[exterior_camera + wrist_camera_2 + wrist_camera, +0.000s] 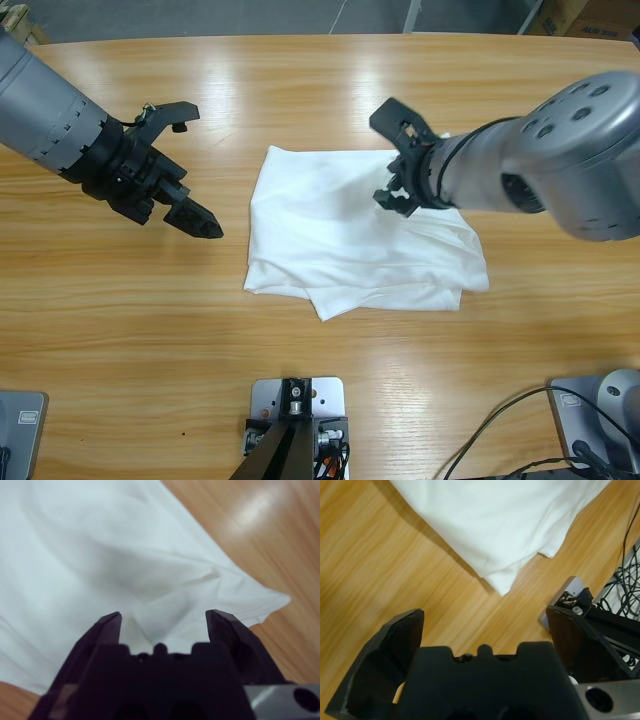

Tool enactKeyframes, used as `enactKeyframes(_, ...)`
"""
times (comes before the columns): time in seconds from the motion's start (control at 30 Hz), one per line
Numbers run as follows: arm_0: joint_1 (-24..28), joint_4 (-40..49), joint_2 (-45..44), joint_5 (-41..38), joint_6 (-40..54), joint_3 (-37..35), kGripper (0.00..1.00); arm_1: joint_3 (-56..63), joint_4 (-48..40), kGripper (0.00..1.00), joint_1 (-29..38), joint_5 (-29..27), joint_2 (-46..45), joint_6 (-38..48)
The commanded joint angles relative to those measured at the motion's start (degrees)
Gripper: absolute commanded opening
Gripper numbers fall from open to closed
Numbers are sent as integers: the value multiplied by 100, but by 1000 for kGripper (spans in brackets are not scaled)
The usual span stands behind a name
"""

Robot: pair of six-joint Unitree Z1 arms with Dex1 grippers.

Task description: Fold clothes

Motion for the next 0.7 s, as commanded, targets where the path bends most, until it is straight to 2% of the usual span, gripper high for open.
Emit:
enactKeyframes(0.03,18,-61,-160,131,-159,346,950,71,-79,509,132,-121,665,257)
enactKeyframes(0.13,18,-70,-169,152,-168,408,950,29,-72,497,132,-128,832,333)
enactKeyframes(0.17,18,-70,-169,152,-168,420,950,1,-69,392,132,-167,894,349)
enactKeyframes(0.23,18,-70,-188,152,-169,447,950,-80,7,275,132,-239,941,349)
enactKeyframes(0.27,18,-70,-198,157,-176,461,950,-133,95,149,132,-309,941,349)
enactKeyframes(0.33,18,-73,-211,161,-182,494,950,-226,309,88,132,-372,910,342)
enactKeyframes(0.37,18,-94,-216,161,-201,520,950,-242,390,6,132,-471,890,296)
enactKeyframes(0.7,18,-328,-307,152,-328,805,950,-421,924,0,31,-1058,504,-112)
